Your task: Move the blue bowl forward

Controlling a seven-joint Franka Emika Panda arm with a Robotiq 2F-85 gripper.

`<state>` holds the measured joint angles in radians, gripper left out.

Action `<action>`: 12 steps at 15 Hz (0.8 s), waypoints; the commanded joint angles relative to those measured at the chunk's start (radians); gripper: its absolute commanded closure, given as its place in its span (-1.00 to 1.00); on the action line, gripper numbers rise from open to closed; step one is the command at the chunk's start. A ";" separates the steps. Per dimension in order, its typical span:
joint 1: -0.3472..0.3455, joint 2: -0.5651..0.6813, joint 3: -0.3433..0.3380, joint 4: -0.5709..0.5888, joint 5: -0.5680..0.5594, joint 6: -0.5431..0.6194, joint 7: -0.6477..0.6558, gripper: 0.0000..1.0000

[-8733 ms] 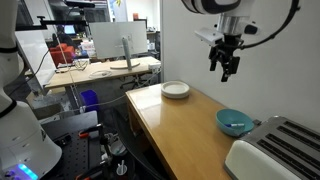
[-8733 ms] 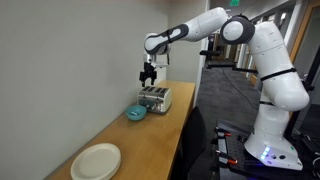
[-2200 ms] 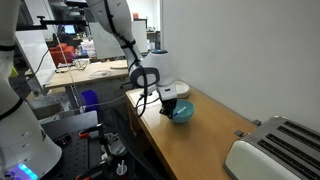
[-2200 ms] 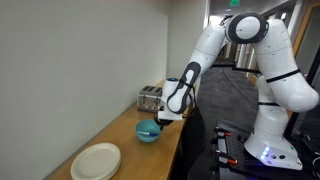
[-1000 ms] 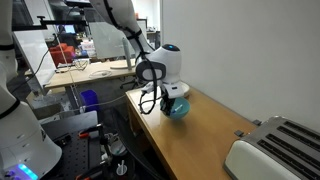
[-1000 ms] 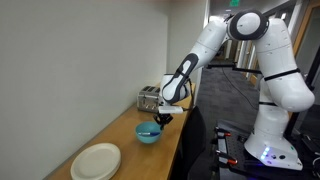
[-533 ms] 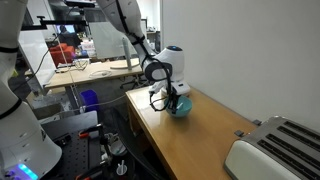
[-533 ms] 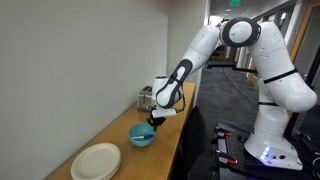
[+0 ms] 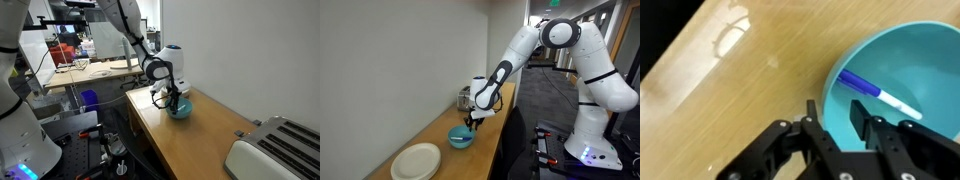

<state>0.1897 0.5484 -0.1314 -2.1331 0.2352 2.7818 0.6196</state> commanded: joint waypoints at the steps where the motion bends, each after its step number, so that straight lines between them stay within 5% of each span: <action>1: -0.004 -0.012 0.007 0.009 0.003 0.005 -0.010 -0.48; 4: -0.010 -0.024 0.017 0.027 0.002 -0.035 -0.020 -0.95; 12: 0.031 -0.056 -0.007 0.087 -0.088 -0.209 0.019 -1.00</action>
<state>0.2003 0.5120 -0.1185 -2.0632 0.1989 2.6582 0.6160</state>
